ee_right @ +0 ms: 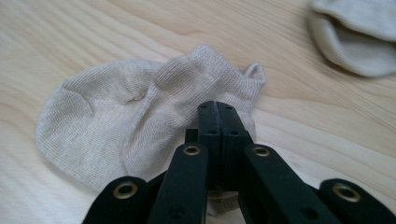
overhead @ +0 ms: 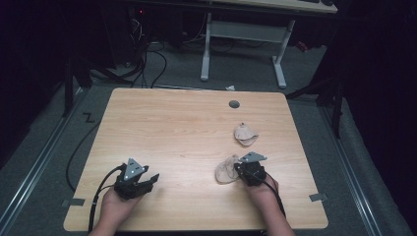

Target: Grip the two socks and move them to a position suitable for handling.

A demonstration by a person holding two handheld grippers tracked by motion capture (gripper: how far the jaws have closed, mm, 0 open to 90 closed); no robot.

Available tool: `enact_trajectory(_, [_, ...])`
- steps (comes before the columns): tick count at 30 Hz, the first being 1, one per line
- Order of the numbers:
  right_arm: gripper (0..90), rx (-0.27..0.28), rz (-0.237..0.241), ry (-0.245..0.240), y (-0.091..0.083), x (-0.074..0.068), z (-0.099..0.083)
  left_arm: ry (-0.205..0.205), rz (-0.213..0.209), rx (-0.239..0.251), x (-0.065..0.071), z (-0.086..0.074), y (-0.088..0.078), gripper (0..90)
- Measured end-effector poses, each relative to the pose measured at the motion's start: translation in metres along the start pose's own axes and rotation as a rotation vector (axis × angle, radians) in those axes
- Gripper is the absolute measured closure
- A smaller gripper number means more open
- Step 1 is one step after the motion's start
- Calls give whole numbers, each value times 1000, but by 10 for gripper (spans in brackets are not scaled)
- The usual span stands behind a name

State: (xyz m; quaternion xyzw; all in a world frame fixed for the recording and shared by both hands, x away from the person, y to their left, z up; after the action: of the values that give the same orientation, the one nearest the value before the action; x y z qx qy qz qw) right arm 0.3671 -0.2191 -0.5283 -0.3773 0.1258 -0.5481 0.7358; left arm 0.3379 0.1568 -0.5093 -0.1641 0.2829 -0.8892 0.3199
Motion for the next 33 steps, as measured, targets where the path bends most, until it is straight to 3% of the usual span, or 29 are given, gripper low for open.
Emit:
enact_trajectory(8, [900,22,90,-66,-2,-40,11,54,-64,-13,31,4,16,495])
enact_trajectory(11, [899,30,110,-109,-5,-58,14,76,-93,-18,43,5,21,508])
enact_trajectory(12, [899,30,110,-109,-5,-58,14,86,-94,-20,47,6,22,508])
enact_trajectory(13, [899,35,127,-127,-6,-68,16,93,-102,-20,52,7,23,551])
enact_trajectory(15, [899,34,131,-132,-6,-71,17,88,-128,-11,57,8,24,563])
enact_trajectory(20, [898,44,179,-159,-10,-92,20,97,-175,-7,69,10,28,720])
enact_trajectory(25, [898,55,188,-180,-11,-102,22,127,-212,-49,81,9,34,800])
enact_trajectory(28, [898,55,188,-181,-11,-103,22,146,-203,-90,84,6,41,838])
enact_trajectory(32, [892,56,182,-181,-11,-103,21,115,-214,-155,80,1,50,865])
enact_trajectory(33, [873,56,177,-187,-12,-103,22,114,-217,-152,79,1,51,866])
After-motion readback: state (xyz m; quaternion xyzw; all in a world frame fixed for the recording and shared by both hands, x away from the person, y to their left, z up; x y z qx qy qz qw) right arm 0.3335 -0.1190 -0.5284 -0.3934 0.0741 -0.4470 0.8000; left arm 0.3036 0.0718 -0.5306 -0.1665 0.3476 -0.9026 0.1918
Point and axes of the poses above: each handheld gripper's, and its own axes: y roughly forward along the jaws, z roughly out of its top, x roughly to its right, the point moved 1 cm from there along y, roughly forward along the jaws, and after that the axes turned 11 degrees about -z, right-handed, at the moved point
